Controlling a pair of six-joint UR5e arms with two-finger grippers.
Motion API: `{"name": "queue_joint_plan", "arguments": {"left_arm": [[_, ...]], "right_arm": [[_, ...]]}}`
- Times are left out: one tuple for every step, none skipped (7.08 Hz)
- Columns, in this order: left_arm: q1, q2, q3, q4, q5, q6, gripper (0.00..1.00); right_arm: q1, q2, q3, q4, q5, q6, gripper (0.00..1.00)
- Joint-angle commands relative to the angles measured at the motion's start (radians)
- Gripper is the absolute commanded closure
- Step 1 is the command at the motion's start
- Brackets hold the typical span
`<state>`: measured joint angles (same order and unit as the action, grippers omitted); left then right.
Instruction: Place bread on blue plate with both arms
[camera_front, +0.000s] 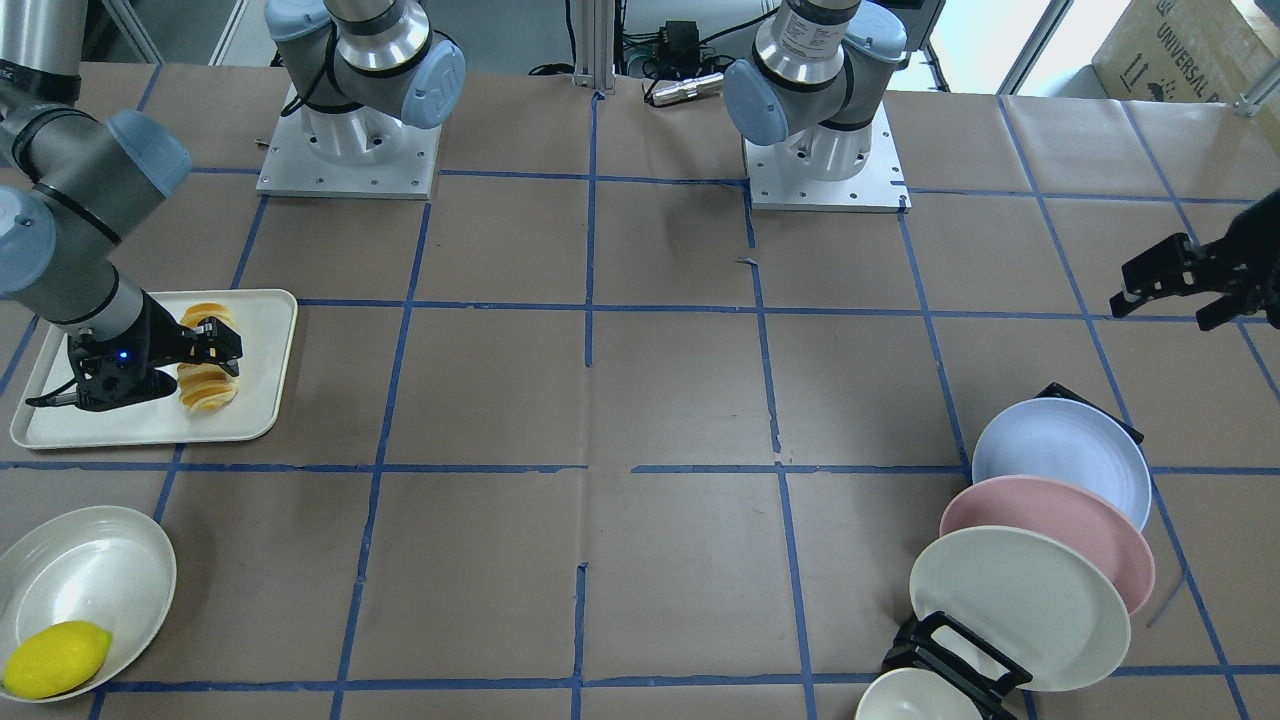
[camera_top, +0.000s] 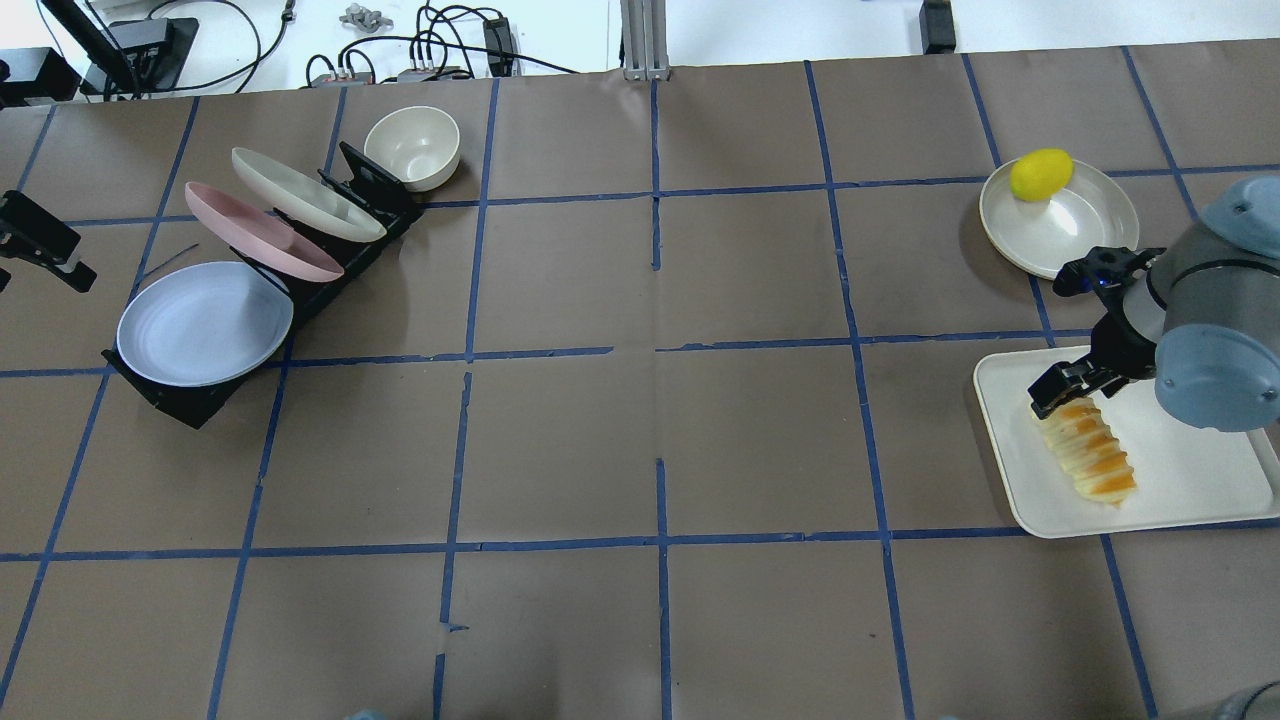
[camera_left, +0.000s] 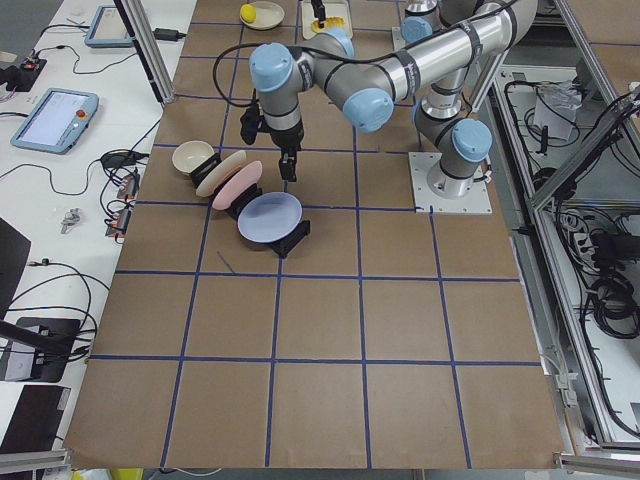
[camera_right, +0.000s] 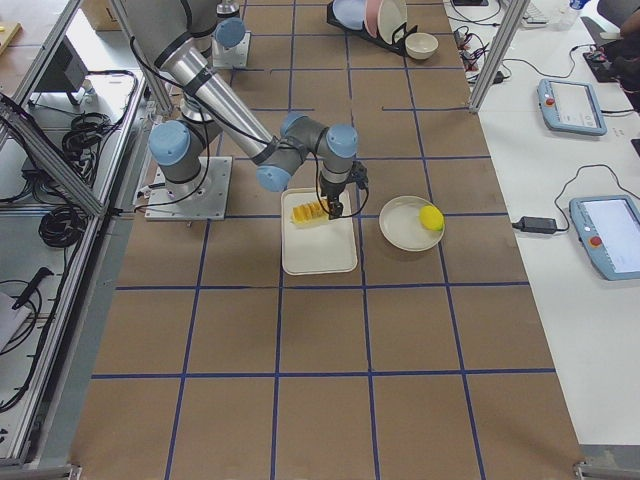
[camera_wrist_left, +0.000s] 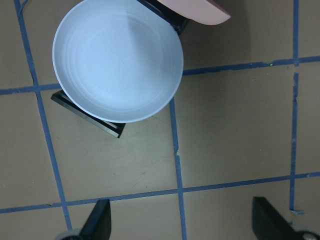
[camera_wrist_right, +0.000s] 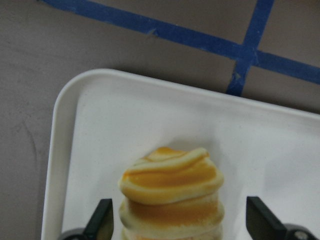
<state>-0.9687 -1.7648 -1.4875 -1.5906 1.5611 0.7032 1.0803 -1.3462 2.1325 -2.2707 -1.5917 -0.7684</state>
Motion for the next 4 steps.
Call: {"name": "queue_joint_plan", "arguments": {"left_arm": [[0.054,-0.179,0.114,0.029,-0.027,0.094,0.00],[0.071,-0.274,0.171,0.061,-0.035,0.132,0.00],[0.099,-0.351,0.214,0.061,-0.074,0.136,0.00],[0.099,-0.404,0.216,0.063,-0.108,0.140,0.00]], "right_arm": [[0.000,0.001,0.001,0.000,0.001,0.000,0.22],[0.000,-0.001,0.001,0.002,-0.007,0.000,0.60],[0.000,-0.001,0.000,0.013,-0.008,0.021,0.94],[0.000,-0.001,0.000,0.014,-0.008,0.041,0.94]]}}
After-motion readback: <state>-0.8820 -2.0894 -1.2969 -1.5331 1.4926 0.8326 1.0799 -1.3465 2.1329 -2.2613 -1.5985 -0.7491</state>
